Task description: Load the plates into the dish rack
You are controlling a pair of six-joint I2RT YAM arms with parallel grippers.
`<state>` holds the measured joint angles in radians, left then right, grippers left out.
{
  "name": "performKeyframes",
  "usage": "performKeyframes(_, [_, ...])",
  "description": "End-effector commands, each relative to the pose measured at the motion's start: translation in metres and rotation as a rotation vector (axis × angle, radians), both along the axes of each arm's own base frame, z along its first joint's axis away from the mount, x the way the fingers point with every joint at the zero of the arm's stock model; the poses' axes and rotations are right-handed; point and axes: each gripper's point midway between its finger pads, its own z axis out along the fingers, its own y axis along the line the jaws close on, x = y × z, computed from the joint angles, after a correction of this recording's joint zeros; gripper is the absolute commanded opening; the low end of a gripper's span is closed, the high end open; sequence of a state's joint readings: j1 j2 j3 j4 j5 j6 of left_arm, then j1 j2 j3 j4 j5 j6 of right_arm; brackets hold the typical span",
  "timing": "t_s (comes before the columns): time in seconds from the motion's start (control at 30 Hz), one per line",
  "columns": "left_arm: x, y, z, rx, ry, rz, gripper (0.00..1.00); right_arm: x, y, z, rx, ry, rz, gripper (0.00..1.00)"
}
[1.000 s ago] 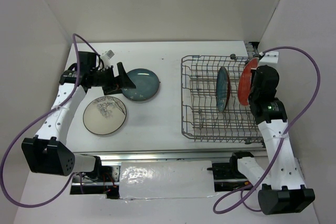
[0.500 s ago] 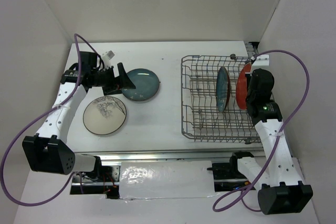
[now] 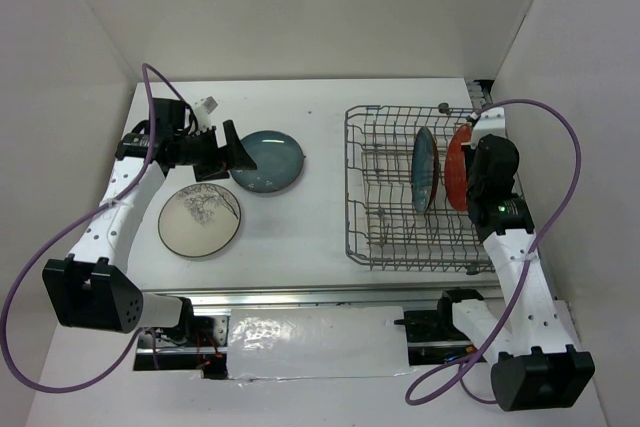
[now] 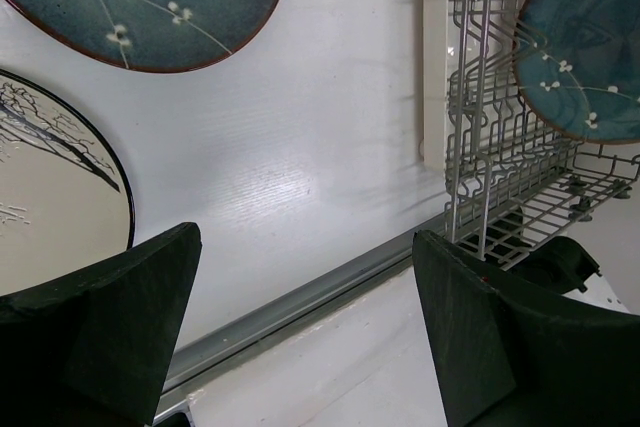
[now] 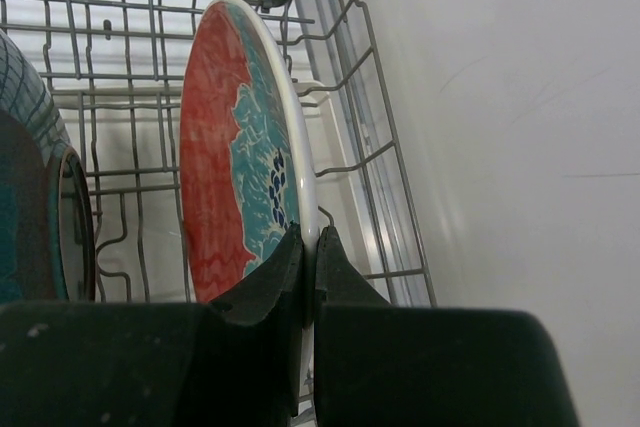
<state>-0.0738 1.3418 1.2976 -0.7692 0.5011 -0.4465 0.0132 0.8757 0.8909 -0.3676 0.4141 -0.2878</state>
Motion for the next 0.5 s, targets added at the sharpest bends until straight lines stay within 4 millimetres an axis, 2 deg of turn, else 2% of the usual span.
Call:
performKeyframes(0.0, [0.002, 0.0, 0.005, 0.008, -0.036, -0.016, 0.99, 0.01, 0.002, 0.06, -0.001, -0.235, 0.005, 0.0])
performKeyframes(0.2, [0.002, 0.001, 0.007, 0.018, -0.043, -0.012, 0.99, 0.013, 0.006, 0.048, 0.015, -0.191, -0.002, 0.03])
performKeyframes(0.3, [0.003, 0.0, 0.007, 0.016, -0.041, -0.014, 0.99, 0.012, 0.009, 0.046, 0.026, -0.188, -0.003, 0.12])
performKeyframes(0.47, [0.003, 0.0, 0.009, 0.012, -0.043, -0.016, 0.99, 0.011, 0.014, 0.043, 0.033, -0.172, 0.004, 0.18])
